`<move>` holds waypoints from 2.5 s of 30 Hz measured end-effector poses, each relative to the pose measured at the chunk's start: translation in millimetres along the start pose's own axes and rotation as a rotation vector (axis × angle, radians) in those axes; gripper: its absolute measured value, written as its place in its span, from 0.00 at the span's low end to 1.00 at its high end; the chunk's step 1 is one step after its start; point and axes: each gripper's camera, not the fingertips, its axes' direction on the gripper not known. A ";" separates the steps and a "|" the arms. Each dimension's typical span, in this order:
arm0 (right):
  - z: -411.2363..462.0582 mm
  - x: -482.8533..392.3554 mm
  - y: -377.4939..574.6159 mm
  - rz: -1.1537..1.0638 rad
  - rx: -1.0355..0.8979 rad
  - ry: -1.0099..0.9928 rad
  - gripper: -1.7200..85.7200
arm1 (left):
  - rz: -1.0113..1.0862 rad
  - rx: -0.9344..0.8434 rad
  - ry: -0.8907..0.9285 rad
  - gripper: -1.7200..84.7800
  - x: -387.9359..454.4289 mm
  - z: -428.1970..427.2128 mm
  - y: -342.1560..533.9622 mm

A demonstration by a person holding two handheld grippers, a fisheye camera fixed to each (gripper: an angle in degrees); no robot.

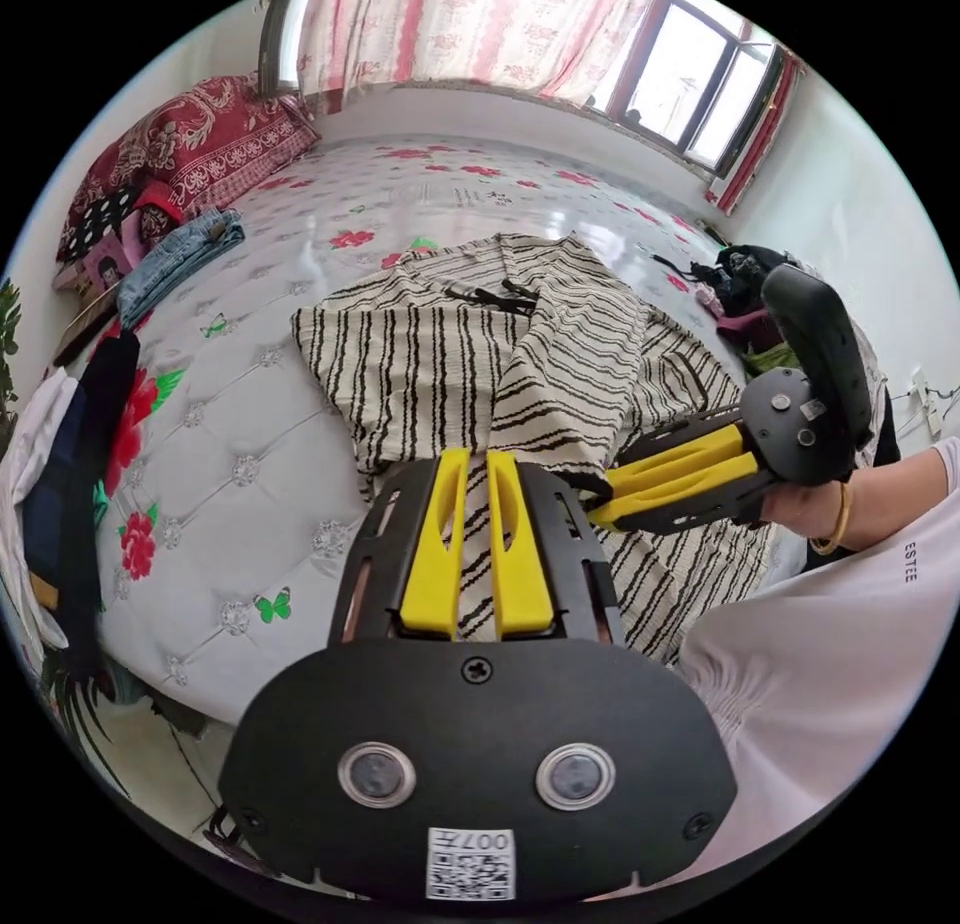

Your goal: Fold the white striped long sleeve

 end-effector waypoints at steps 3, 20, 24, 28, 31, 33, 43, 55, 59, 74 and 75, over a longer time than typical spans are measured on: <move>-2.3 -3.1 1.8 -0.016 -0.006 0.000 0.04 | -0.019 -0.077 0.046 0.12 -5.6 25.4 -13.6; -17.4 28.9 32.7 0.020 -0.097 -0.079 0.05 | -0.025 -0.109 -0.069 0.01 6.3 28.0 -9.9; -31.5 34.1 37.3 0.012 -0.095 -0.085 0.06 | -0.089 -0.134 -0.118 0.01 -1.1 28.0 -8.3; -73.7 49.1 64.3 0.054 -0.009 -0.077 0.07 | -0.106 -0.114 -0.093 0.01 -2.5 15.6 -8.5; -112.6 81.1 112.5 0.194 0.076 -0.066 0.08 | -0.124 -0.133 -0.077 0.01 -2.0 6.4 5.1; -135.2 107.7 155.5 0.320 0.121 -0.038 0.08 | -0.151 -0.153 -0.066 0.02 -2.0 -1.2 26.5; -233.0 220.8 417.6 0.948 0.129 0.203 0.10 | -0.387 -0.210 0.027 0.12 8.9 -23.2 117.3; -249.4 277.0 473.1 0.879 0.056 0.073 0.11 | -0.410 -0.302 0.143 0.18 62.9 5.8 152.0; -256.1 279.5 475.2 0.808 0.015 0.104 0.10 | -0.425 -0.331 0.135 0.18 72.6 24.1 153.9; -293.0 290.4 496.4 0.516 -0.014 -0.069 0.02 | -0.367 -0.368 0.119 0.02 107.3 39.6 136.5; -299.2 291.3 498.0 0.508 0.002 -0.074 0.02 | -0.373 -0.331 0.123 0.01 109.6 32.1 139.1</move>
